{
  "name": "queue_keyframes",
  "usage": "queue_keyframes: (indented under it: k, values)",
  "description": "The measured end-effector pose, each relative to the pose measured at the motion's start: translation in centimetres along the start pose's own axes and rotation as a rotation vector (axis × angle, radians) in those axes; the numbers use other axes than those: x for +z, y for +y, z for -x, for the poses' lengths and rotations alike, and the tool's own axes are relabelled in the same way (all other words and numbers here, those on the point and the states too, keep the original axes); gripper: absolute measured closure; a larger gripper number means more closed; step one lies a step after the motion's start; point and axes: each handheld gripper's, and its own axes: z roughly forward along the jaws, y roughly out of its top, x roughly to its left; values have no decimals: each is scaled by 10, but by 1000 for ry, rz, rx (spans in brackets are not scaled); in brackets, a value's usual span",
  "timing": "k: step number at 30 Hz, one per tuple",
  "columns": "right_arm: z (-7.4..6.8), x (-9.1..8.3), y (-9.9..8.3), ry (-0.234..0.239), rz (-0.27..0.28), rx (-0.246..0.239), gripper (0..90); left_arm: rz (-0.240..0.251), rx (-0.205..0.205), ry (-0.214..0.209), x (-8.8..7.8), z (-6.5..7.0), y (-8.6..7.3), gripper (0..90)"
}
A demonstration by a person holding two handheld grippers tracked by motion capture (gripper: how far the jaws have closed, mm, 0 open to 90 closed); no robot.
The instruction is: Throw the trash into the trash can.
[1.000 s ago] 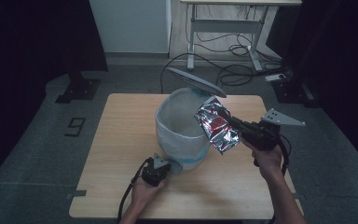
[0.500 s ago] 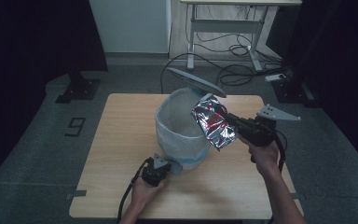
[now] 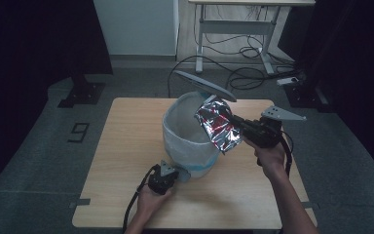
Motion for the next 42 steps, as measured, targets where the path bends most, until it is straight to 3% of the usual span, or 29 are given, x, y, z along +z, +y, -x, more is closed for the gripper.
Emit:
queue_keyframes:
  k: [42]
  values:
    - [-6, 27, 16, 6, -9, 4, 896, 3, 6, 8, 0, 2, 0, 900]
